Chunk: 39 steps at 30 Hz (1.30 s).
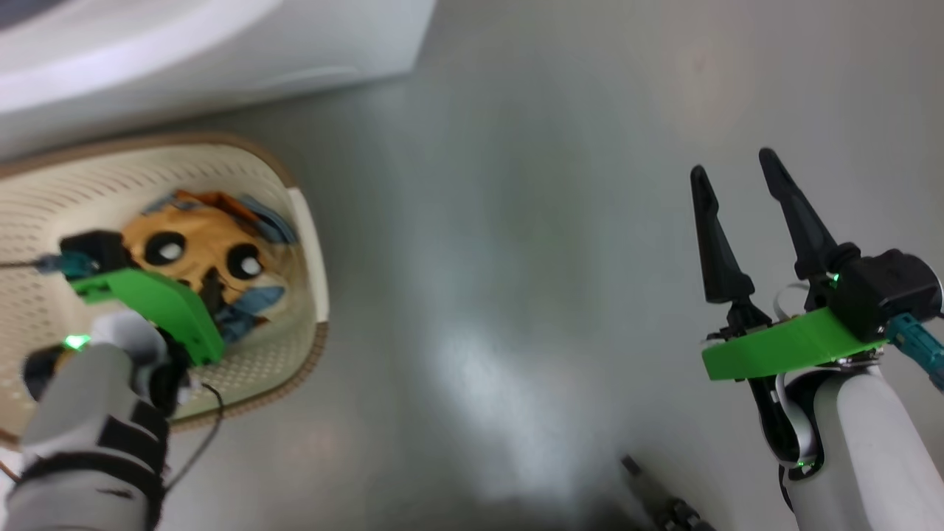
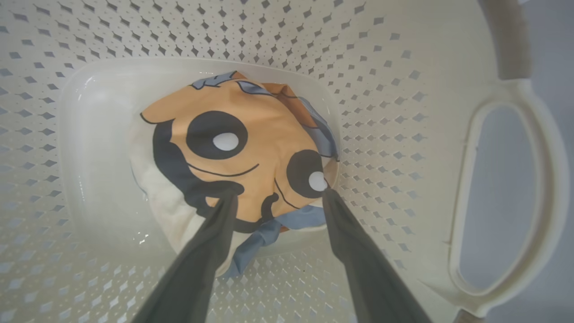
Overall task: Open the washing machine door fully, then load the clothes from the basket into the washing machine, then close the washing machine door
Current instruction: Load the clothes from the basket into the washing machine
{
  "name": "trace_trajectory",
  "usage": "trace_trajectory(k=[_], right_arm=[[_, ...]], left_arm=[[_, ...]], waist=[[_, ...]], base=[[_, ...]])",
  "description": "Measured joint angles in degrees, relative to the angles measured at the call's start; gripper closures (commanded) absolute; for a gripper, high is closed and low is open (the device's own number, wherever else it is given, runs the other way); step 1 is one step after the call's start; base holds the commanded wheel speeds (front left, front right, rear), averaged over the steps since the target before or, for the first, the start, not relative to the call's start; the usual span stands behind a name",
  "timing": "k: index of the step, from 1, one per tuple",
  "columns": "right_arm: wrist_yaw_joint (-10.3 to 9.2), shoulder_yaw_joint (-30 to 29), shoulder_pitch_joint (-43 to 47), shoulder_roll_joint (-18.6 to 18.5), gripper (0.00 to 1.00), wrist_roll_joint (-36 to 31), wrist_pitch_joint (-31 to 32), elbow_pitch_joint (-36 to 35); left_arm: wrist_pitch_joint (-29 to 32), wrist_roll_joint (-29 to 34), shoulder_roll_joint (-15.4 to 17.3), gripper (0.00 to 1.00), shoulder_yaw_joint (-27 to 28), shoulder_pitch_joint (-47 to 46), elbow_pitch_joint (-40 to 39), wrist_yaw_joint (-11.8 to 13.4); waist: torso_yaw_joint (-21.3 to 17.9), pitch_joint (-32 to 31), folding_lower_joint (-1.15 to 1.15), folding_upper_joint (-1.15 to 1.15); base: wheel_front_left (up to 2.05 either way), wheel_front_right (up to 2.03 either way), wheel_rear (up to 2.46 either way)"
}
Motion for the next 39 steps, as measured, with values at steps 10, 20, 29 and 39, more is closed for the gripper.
trace_trajectory(k=[10, 20, 29, 39], right_arm=[[0.00, 0.33, -1.73, 0.00, 0.00, 0.35, -1.53, -1.04], [0.00, -0.21, -1.74, 0.02, 0.00, 0.52, -1.76, -2.31], [0.00, -0.70, -1.74, 0.02, 0.00, 0.76, -1.76, -2.24], [0.00, -1.47, -1.71, 0.02, 0.00, 0.75, -1.77, -1.48]], left_arm=[[2.59, -1.47, 3.09, 0.00, 0.84, -4.85, 0.79, 1.59], [3.31, -1.66, 3.27, 0.73, 0.69, -7.15, 1.10, 3.61], [1.03, -2.59, 3.07, 1.00, 0.85, -7.20, 1.37, 4.01], [-4.82, -4.91, 1.91, 1.00, 2.26, -5.96, 1.49, 3.89]], waist=[[-2.75, 8.23, 0.00, 0.00], [-4.66, 13.19, 0.00, 0.00], [-4.65, 12.77, -0.01, 0.00], [-3.34, 10.16, -0.01, 0.00]], base=[[0.00, 0.00, 0.00], [0.00, 0.00, 0.00], [0.00, 0.00, 0.00], [0.00, 0.00, 0.00]])
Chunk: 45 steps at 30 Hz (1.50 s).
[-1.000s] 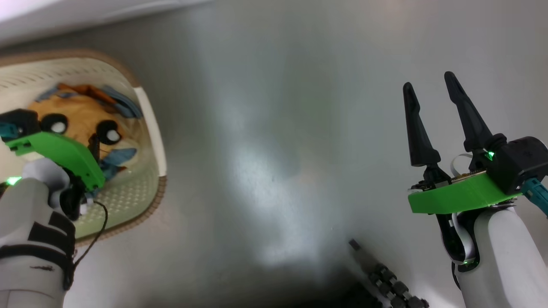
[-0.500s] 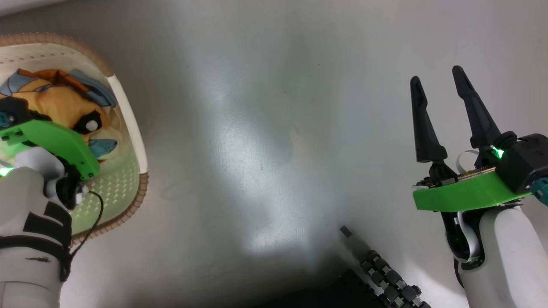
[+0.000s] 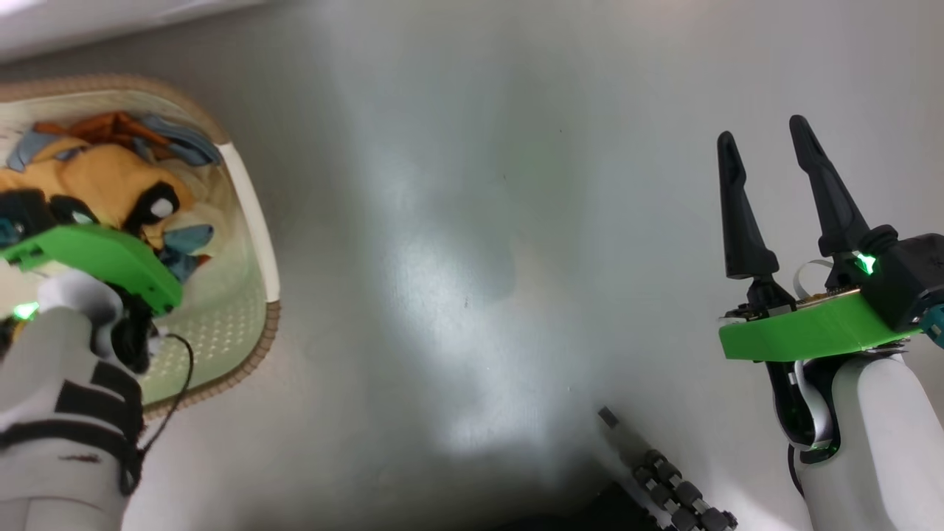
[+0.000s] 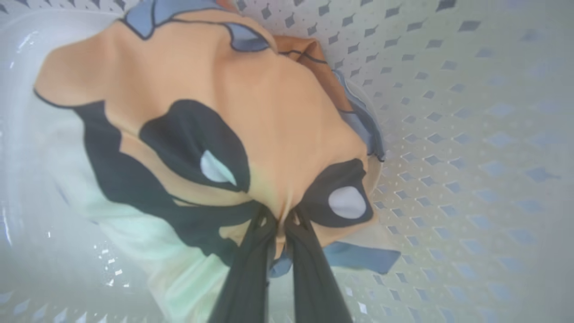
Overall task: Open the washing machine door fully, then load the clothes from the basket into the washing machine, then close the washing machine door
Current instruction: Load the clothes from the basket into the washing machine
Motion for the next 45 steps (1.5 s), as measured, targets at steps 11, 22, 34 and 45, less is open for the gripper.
trace_trajectory(k=[11, 22, 34, 45], right_arm=[[0.00, -2.27, 1.32, 0.00, 0.00, -0.60, 0.44, 1.07], [0.00, -3.71, 6.10, 0.01, 0.00, -1.09, 1.80, 2.78], [0.00, -4.26, 12.05, 0.04, 0.00, -1.99, 4.28, 4.16], [0.00, -4.61, 17.38, 0.09, 0.00, -2.10, 6.78, 3.99]], left_arm=[[-13.00, -0.27, -1.30, 1.00, -0.68, 7.08, 0.04, -1.91], [-15.75, 3.82, -2.36, 1.00, 1.02, 19.70, -16.63, 0.47], [-15.77, 12.34, -6.91, 1.00, 3.27, 39.07, -38.97, 2.50], [-15.77, 15.10, -8.11, 1.00, 1.77, 49.91, -47.92, 3.15]], waist=[[2.27, -7.24, 0.00, 0.00], [4.41, -17.35, -0.01, 0.00], [6.79, -30.12, -0.02, 0.00], [9.48, -40.77, -0.01, 0.00]], base=[[0.00, 0.00, 0.00], [0.00, 0.00, 0.00], [0.00, 0.00, 0.00], [0.00, 0.00, 0.00]])
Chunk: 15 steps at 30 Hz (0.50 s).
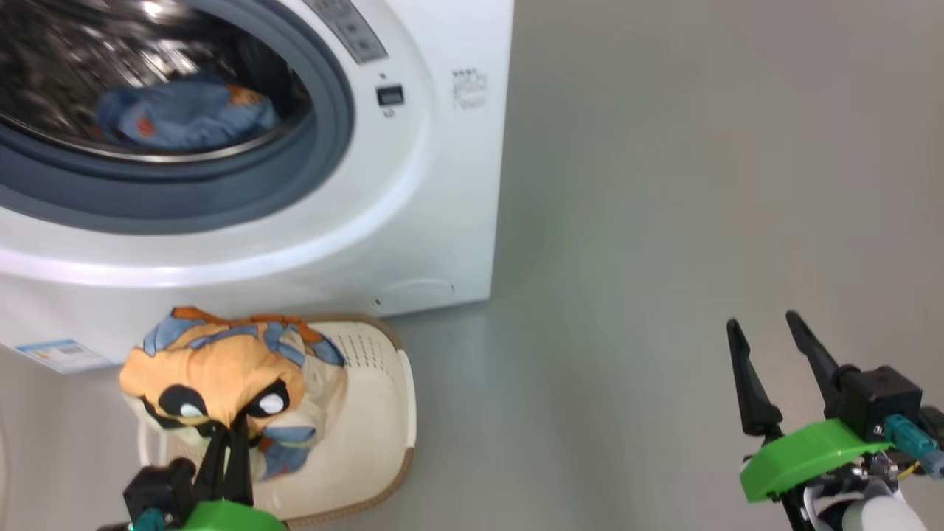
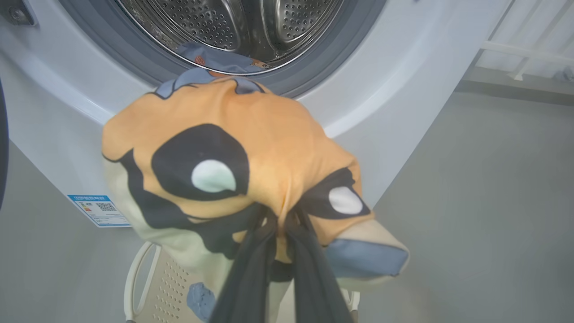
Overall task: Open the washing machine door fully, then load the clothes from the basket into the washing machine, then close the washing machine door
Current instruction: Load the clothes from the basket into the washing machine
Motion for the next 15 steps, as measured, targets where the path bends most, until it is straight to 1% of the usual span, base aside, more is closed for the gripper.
trace_trajectory(k=[7, 15], right_arm=[[0.00, -0.18, 3.12, 0.04, 0.00, -0.08, 1.35, -0.91], [0.00, -0.36, 5.56, 0.09, 0.00, -0.07, 2.20, -1.40]], left_arm=[[0.90, 0.57, 0.70, 1.00, -0.51, 4.09, -4.36, 1.12], [3.11, 0.56, 1.30, 1.00, -0.63, 7.87, -8.18, 2.31]], waist=[[1.76, -5.29, 0.01, 0.00], [3.05, -9.66, 0.01, 0.00]], base=[[0.00, 0.00, 0.00], [0.00, 0.00, 0.00]])
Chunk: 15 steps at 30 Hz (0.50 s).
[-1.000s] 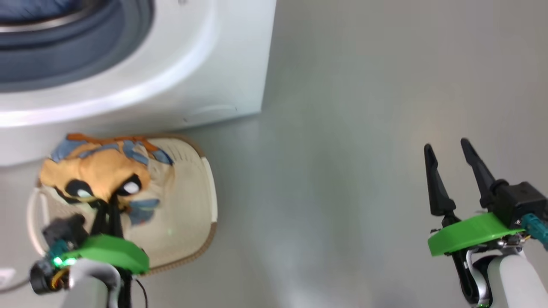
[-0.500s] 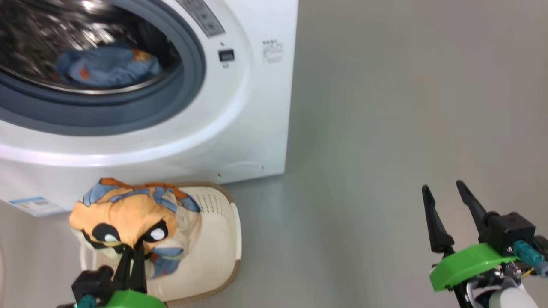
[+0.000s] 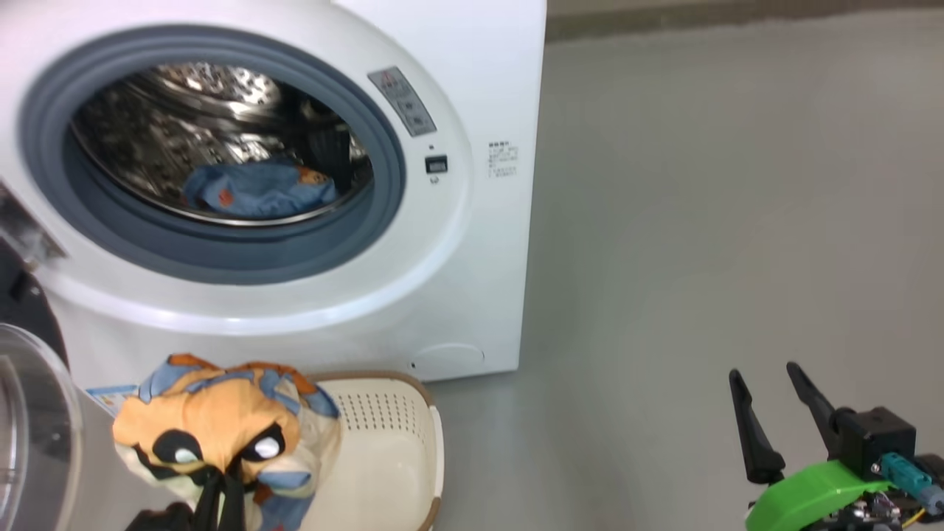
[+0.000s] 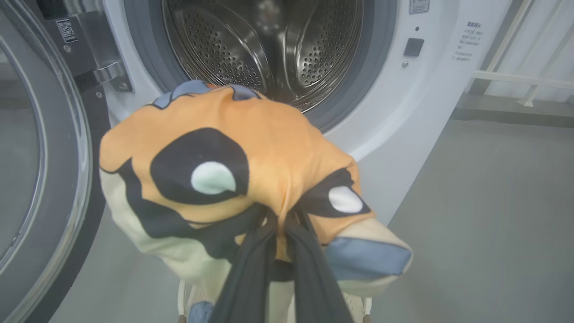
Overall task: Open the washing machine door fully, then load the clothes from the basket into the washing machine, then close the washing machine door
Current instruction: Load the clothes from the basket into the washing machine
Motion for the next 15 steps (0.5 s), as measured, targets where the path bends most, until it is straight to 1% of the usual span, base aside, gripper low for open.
trace_trajectory(k=[7, 15], right_arm=[[0.00, 0.05, 2.04, 0.02, 0.00, 0.16, 0.54, -0.53], [0.00, 0.27, 2.16, 0.03, 0.00, 0.26, 0.54, -0.59]], left_arm=[[1.68, 0.00, 0.68, 1.00, -0.13, 2.85, -3.19, 0.73], [2.82, -0.02, 1.18, 1.00, -0.13, 4.34, -4.93, 1.31]], waist=[[0.87, -3.47, 0.00, 0.00], [1.40, -4.64, 0.01, 0.00]], base=[[0.00, 0.00, 0.00], [0.00, 0.00, 0.00]])
